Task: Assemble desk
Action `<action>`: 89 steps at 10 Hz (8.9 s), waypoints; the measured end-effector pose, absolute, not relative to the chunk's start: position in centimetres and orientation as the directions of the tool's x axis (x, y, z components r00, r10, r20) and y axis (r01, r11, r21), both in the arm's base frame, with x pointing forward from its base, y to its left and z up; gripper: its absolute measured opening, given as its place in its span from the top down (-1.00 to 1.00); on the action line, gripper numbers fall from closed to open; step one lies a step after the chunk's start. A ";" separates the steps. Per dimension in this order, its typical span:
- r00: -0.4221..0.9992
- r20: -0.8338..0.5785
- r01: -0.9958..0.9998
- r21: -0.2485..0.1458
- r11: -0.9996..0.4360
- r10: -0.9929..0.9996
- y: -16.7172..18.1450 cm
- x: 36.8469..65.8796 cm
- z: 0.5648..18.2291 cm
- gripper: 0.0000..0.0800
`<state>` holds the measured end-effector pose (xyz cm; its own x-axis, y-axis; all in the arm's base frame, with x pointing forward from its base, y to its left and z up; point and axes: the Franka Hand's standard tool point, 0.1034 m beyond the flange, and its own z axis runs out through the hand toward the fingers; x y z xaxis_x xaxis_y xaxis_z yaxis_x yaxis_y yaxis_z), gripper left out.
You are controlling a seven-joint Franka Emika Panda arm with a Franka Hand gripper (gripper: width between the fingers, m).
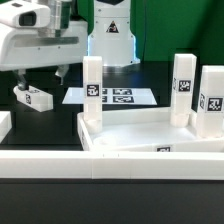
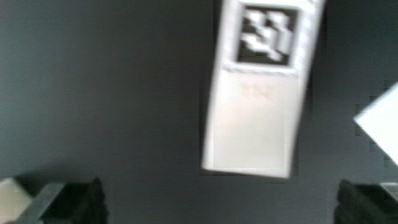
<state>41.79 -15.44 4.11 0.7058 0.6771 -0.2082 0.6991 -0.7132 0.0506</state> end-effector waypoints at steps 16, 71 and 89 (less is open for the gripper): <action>0.666 -0.542 0.635 0.050 -0.771 0.513 -18.6 41.5 2.2 -0.62; 0.974 -0.084 0.216 0.073 -0.974 0.210 -16.2 49.8 12.8 0.28; 0.897 0.399 0.119 0.196 -0.973 0.190 -14.6 56.5 17.5 0.28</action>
Offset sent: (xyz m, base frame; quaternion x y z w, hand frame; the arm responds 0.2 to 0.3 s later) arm 0.0035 -0.0045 0.0057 0.0944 -0.1748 -0.0545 0.9785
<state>56.46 -14.65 17.53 0.8970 0.1904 0.3989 0.1193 -0.9732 0.1964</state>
